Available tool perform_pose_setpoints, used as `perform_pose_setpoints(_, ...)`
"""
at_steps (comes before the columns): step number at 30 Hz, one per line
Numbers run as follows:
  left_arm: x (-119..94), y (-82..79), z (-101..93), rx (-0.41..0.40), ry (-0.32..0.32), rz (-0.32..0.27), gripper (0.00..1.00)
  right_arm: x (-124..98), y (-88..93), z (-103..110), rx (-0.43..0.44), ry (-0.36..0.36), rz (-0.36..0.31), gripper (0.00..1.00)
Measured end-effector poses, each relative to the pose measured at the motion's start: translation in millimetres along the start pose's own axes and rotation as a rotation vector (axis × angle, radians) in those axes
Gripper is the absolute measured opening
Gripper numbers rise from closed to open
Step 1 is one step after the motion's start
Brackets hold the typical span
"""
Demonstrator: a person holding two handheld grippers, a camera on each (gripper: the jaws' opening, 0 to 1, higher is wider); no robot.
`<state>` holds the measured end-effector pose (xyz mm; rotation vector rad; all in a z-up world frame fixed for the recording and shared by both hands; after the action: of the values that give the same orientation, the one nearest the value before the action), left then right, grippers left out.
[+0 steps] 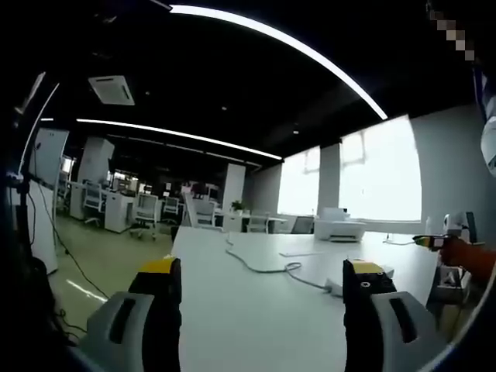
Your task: Pick up the power strip scattered on the table, fix it on the side mounting bracket of the table, and press the switch
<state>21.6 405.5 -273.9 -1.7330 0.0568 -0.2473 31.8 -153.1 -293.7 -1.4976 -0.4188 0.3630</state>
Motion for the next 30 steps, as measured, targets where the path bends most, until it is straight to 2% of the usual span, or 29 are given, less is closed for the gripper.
perform_pose_setpoints(18, -3, -2.7, -10.6, 0.003, 0.024, 0.007, 0.89, -3, -6.5, 5, -0.031, -0.022, -0.004, 0.71)
perform_pose_setpoints(30, -3, -4.5, -17.2, 0.006, 0.041, 0.006, 0.89, -2, -14.3, 10, -0.054, -0.079, -0.007, 0.72)
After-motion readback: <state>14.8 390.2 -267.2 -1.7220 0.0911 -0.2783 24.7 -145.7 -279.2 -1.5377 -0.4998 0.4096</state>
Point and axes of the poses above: the point that each gripper's makers call its tool centre point, and the gripper's own axes: x roughly forward along the fingers, z roughly to its left, y roughly out of its underside, the point moved 5 cm from there along -x, roughly backward along the fingers, and after that the axes turned 11 degrees about -y, right-handed, at the moved point
